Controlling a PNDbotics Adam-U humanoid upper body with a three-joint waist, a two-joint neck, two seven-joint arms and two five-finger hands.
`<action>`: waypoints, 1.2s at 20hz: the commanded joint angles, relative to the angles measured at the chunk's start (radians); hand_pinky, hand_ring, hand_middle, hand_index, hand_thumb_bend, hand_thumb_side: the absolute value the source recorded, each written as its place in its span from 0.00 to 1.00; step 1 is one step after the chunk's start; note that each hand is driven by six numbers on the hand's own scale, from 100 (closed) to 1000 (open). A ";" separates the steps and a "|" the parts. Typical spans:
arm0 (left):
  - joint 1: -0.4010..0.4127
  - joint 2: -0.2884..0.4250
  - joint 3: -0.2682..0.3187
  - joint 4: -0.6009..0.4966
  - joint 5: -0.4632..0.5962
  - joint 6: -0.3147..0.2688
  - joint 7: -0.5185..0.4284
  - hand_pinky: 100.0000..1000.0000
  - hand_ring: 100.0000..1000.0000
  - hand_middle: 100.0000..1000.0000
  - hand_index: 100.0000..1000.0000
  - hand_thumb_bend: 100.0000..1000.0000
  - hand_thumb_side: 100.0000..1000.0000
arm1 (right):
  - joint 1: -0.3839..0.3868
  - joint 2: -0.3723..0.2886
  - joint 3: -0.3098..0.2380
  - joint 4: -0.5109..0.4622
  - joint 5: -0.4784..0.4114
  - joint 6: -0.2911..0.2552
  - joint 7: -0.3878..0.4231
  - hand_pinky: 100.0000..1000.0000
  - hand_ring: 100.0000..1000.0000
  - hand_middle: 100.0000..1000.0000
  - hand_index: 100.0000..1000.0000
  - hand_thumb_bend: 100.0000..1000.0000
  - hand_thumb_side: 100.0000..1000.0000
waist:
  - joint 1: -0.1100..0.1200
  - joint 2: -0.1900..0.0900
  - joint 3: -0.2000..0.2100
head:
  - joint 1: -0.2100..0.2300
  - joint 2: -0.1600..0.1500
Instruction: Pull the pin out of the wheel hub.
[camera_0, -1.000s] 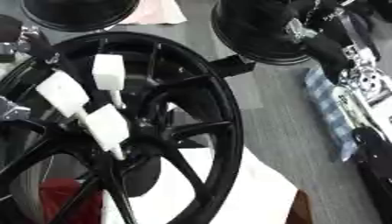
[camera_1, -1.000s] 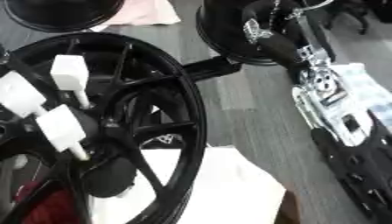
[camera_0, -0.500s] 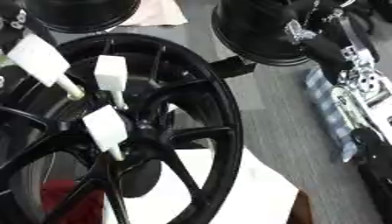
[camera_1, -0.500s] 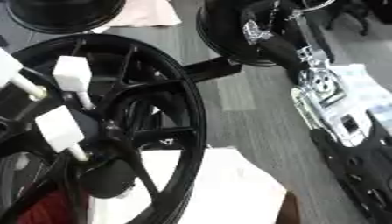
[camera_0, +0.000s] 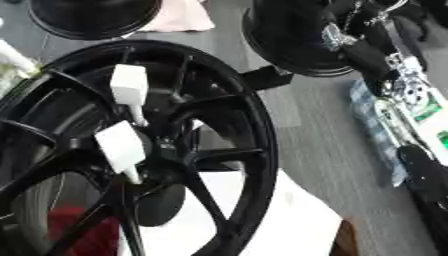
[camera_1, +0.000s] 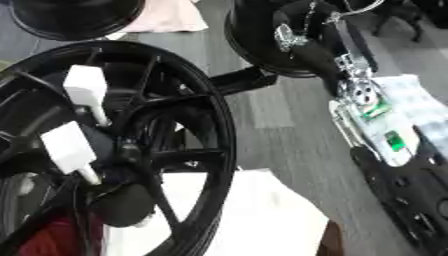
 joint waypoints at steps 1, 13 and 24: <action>-0.026 0.073 0.100 0.073 0.018 0.038 0.023 0.69 0.39 0.15 0.32 0.00 0.00 | -0.004 -0.043 -0.017 -0.007 0.009 -0.001 -0.006 0.69 0.63 0.51 0.59 0.11 0.14 | 0.002 -0.036 0.008 | -0.014 0.006; 0.073 0.254 0.425 0.392 -0.072 0.183 0.222 0.69 0.40 0.19 0.38 0.00 0.00 | 0.008 -0.056 -0.017 -0.004 0.012 0.002 -0.006 0.69 0.63 0.51 0.58 0.12 0.13 | -0.006 -0.048 0.052 | -0.043 0.023; 0.264 0.334 0.520 0.503 -0.260 0.295 0.411 0.94 0.84 0.82 0.93 0.38 0.72 | 0.002 -0.053 -0.014 -0.005 0.013 0.004 -0.003 0.69 0.63 0.51 0.58 0.12 0.13 | -0.004 -0.048 0.049 | -0.038 0.025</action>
